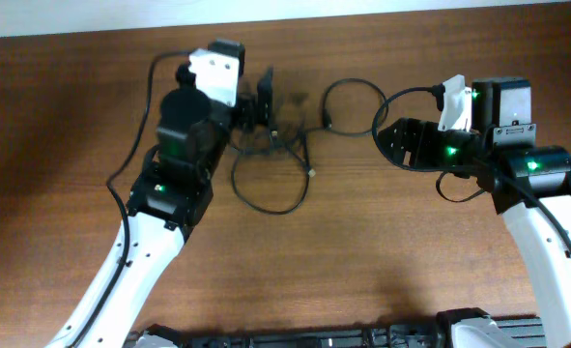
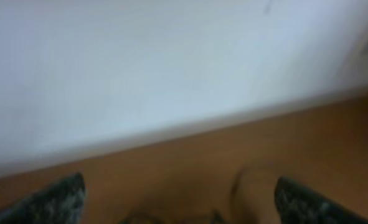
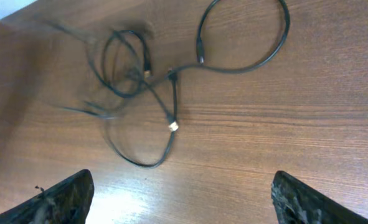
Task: Untangle cables
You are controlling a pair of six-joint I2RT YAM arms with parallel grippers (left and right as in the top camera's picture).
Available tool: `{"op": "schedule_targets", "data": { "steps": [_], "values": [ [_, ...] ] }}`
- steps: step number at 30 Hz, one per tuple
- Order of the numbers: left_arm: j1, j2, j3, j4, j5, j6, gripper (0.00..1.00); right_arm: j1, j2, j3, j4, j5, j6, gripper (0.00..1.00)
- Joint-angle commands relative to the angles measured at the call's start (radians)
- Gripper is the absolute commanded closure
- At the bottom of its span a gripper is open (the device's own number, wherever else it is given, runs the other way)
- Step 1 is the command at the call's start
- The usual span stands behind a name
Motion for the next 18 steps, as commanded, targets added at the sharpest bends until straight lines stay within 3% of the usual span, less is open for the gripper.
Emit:
{"op": "schedule_targets", "data": {
  "steps": [1,4,10,13,18],
  "values": [
    [0.003,0.003,-0.003,-0.271,-0.239,-0.053,0.01,-0.003,0.003,-0.003,0.002,0.006,-0.01,0.06],
    [0.003,0.019,-0.004,-0.506,-0.3,-0.113,0.01,-0.003,0.02,-0.003,0.001,0.005,-0.01,0.05],
    [0.039,0.021,-0.005,-0.546,-0.3,-0.273,0.01,0.002,0.195,-0.003,0.054,-0.158,-0.01,0.02],
    [0.12,0.025,-0.006,-0.55,-0.281,-0.309,0.01,0.077,0.345,-0.003,0.248,-0.32,-0.01,0.02],
    [0.149,0.025,-0.006,-0.563,-0.254,-0.309,0.01,0.275,0.535,-0.003,0.635,-0.306,-0.003,0.02]
  ]
}}
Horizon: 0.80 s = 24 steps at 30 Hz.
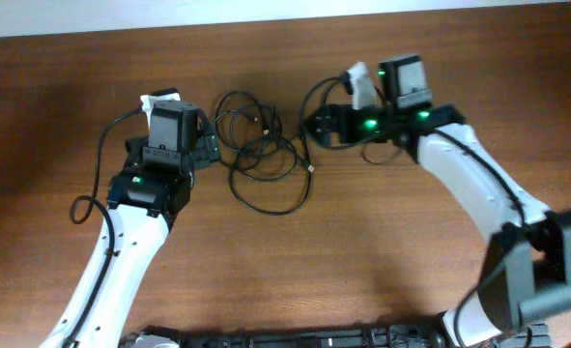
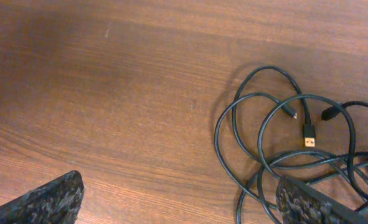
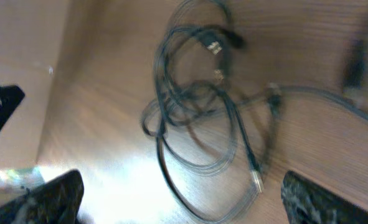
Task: Untangle cables
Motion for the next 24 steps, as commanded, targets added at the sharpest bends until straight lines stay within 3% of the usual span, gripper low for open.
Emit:
{"op": "schedule_targets", "data": {
  "steps": [1,6,7,8,10,12,13,17,24],
  "values": [
    [0.006,0.003,0.0,-0.016,0.014,-0.017,0.01,0.09,0.079,0.003,0.148,0.043,0.019,0.02],
    [0.006,0.003,0.0,-0.019,0.014,-0.017,0.01,0.183,0.185,0.003,0.291,0.142,0.071,0.04],
    [0.006,0.003,0.0,-0.019,0.014,-0.017,0.01,0.197,0.196,0.003,0.301,0.148,0.079,0.09],
    [0.006,0.003,0.0,-0.02,0.014,-0.017,0.01,0.209,0.207,0.003,0.305,0.176,0.099,0.18],
    [0.006,0.003,0.0,-0.02,0.014,-0.017,0.01,0.23,0.214,0.003,0.304,0.24,0.104,0.45],
    [0.006,0.003,0.0,-0.02,0.014,-0.017,0.01,0.231,0.214,0.003,0.304,0.257,0.104,0.84],
    [0.006,0.003,0.0,-0.02,0.014,-0.017,0.01,0.228,0.214,0.003,0.3,0.256,0.108,0.96],
    [0.006,0.003,0.0,-0.021,0.014,-0.017,0.01,0.162,0.156,0.03,0.29,0.084,0.141,0.96],
    [0.006,0.003,0.0,-0.023,0.014,-0.017,0.01,-0.003,-0.196,0.147,0.01,0.204,0.045,0.96]
  ]
}}
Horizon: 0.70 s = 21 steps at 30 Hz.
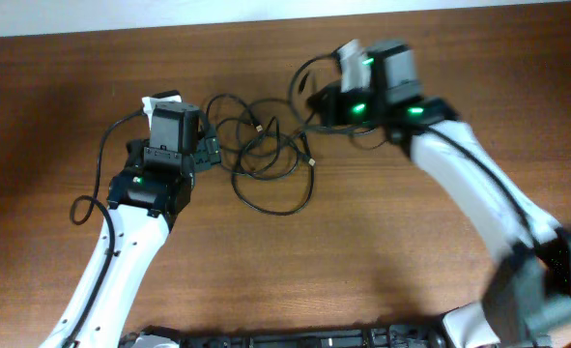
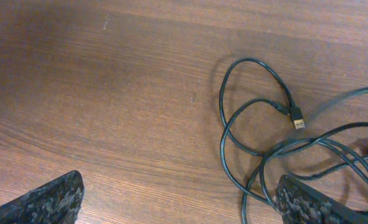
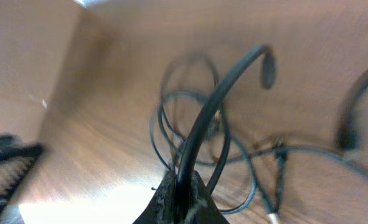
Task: Untangle cables
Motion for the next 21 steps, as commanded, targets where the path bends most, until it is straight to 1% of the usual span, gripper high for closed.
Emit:
{"op": "schedule_targets", "data": {
  "steps": [1,4,6,9,10,12,15,17,21],
  "values": [
    [0.006,0.003,0.0,0.001,0.008,-0.013,0.01,-0.059,-0.204,0.055,-0.016,0.037,-0.047,0.96],
    [0.006,0.003,0.0,0.001,0.008,-0.013,0.01,-0.115,-0.363,0.055,-0.016,0.037,-0.047,0.96],
    [0.006,0.003,0.0,0.001,0.008,-0.013,0.01,-0.177,-0.465,0.055,-0.013,0.09,-0.047,0.96],
    [0.006,0.003,0.0,0.001,0.008,-0.013,0.01,-0.296,-0.561,0.055,-0.015,0.138,-0.042,0.96],
    [0.006,0.003,0.0,0.001,0.008,-0.013,0.01,-0.368,-0.597,0.058,-0.017,0.137,-0.016,0.96],
    [0.006,0.003,0.0,0.0,0.008,-0.013,0.01,-0.474,-0.629,0.079,-0.008,0.105,0.085,0.96],
    [0.006,0.003,0.0,0.0,0.008,-0.013,0.01,-0.572,-0.628,0.144,-0.005,0.031,0.154,0.96],
    [0.006,0.003,0.0,0.0,0.008,-0.013,0.01,-0.614,-0.624,0.194,-0.004,0.027,0.187,0.96],
    [0.006,0.003,0.0,0.0,0.008,-0.013,0.01,-0.686,-0.609,0.262,-0.033,0.033,0.18,0.96]
  ]
}}
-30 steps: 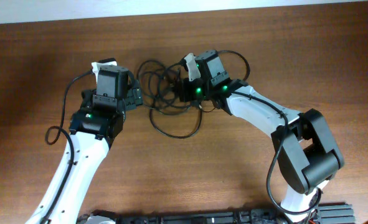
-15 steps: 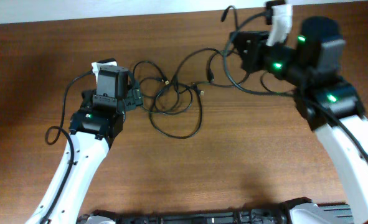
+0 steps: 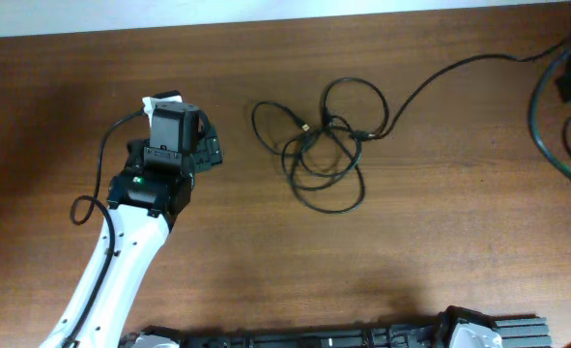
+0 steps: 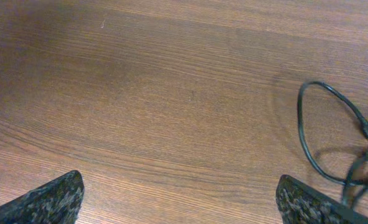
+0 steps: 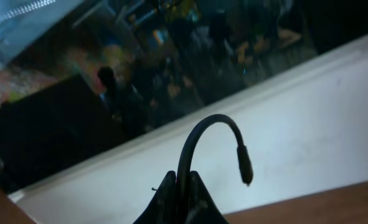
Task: Untangle cables
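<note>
The tangle of black cables (image 3: 326, 150) lies at the table's middle back. One strand (image 3: 440, 75) runs out of it to the far right edge. My right gripper (image 5: 184, 180) is shut on a black cable (image 5: 196, 134) whose plug end (image 5: 245, 165) hangs free; this view faces a white wall and a dark window. In the overhead view the right gripper is out of frame. My left gripper (image 3: 208, 145) stays open, left of the tangle. In the left wrist view the left gripper (image 4: 179, 190) has nothing between its fingers, and a cable loop (image 4: 308, 143) with a USB plug lies at the right.
The brown wooden table (image 3: 285, 271) ends at a white wall (image 3: 266, 10) along the back. Black arm wiring (image 3: 541, 116) hangs at the right edge of the overhead view. A dark rail (image 3: 314, 338) runs along the front edge.
My right gripper, shut on a cable beside the tangle, is now off the overhead view at the right. The tangle lies further right, with one strand drawn out. The left arm has not moved.
First both grippers were open, the left over the tangle and the right beyond a loop. Then the left lay beside the tangle and the right, open, stood at its right side. Then the right was shut on a cable. Now that cable stretches far right.
</note>
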You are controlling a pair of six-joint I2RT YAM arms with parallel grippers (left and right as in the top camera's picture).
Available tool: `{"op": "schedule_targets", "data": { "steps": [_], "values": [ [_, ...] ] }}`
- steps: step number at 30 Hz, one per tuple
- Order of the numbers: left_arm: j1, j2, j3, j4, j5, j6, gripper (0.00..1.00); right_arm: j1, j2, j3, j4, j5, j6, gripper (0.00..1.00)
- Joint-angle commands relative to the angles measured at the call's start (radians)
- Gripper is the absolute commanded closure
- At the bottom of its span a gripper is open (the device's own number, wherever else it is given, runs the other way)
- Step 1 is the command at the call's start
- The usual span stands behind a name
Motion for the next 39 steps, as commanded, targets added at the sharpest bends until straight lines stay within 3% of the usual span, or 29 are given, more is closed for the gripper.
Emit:
{"op": "schedule_targets", "data": {
  "steps": [1,7,15,16,17,18,20,23,31,39],
  "values": [
    [0.006,0.003,0.0,0.001,0.0,-0.013,0.01,-0.053,0.013,0.038,-0.061,0.013,0.005,0.96],
    [0.006,0.003,0.0,0.001,0.0,-0.013,0.01,-0.082,0.26,0.037,-0.512,0.335,-0.091,0.96],
    [0.006,0.003,0.0,0.001,0.0,-0.013,0.01,-0.081,0.74,0.037,-0.689,0.33,-0.106,0.96],
    [0.006,0.003,0.0,0.001,0.0,-0.013,0.01,-0.081,0.795,0.037,-0.711,0.326,-0.106,0.89],
    [0.006,0.003,0.0,0.001,0.0,-0.013,0.01,-0.081,0.827,0.037,-0.725,0.326,-0.116,0.74],
    [0.006,0.003,0.0,0.001,0.0,-0.013,0.01,-0.081,0.87,0.037,-0.739,0.306,-0.145,0.49],
    [0.006,0.003,0.0,0.001,0.0,-0.013,0.01,-0.081,0.913,0.037,-0.757,0.267,-0.174,0.22],
    [0.006,0.003,0.0,0.001,0.0,-0.013,0.01,-0.081,0.912,0.037,-0.789,0.247,-0.174,0.01],
    [0.006,0.003,0.0,0.001,0.0,-0.013,0.01,-0.025,0.912,0.033,-0.998,0.072,-0.411,0.01],
    [0.006,0.003,0.0,0.001,0.0,-0.013,0.01,0.245,0.912,-0.14,-0.923,0.072,-0.381,0.01]
  ]
}}
